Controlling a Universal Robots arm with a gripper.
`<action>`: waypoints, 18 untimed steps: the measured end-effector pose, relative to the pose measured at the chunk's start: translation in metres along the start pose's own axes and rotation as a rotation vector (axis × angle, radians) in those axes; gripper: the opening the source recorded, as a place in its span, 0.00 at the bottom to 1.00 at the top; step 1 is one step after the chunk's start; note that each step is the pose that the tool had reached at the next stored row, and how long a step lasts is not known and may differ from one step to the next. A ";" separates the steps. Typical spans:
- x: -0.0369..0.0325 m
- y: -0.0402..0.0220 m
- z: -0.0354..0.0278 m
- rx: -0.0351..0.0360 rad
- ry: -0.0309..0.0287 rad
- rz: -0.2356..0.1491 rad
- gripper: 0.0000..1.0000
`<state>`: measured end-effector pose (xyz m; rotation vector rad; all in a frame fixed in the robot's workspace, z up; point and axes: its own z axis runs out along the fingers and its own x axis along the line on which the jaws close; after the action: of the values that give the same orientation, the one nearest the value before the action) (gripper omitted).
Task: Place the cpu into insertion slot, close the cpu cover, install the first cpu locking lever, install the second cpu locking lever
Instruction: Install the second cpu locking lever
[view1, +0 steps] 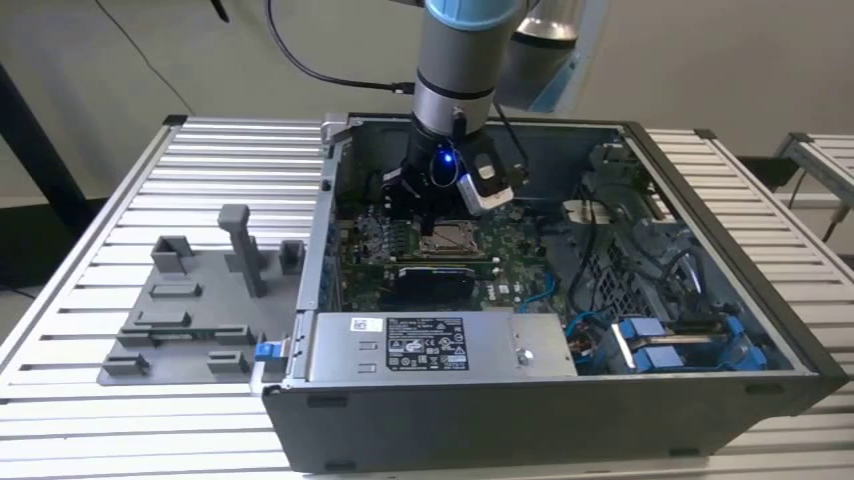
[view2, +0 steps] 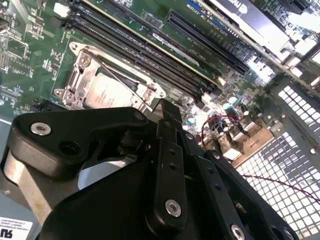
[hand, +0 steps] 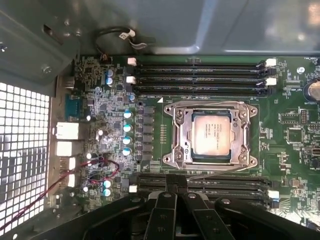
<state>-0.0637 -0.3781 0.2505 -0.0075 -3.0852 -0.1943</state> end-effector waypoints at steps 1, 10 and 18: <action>0.0001 0.0003 0.0007 0.0001 0.0001 0.000 0.11; 0.0012 0.0016 0.0087 -0.0003 -0.0002 0.000 0.11; 0.0062 0.0038 0.0144 -0.0002 -0.0001 0.001 0.11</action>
<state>-0.0706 -0.3725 0.2370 -0.0084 -3.0852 -0.1945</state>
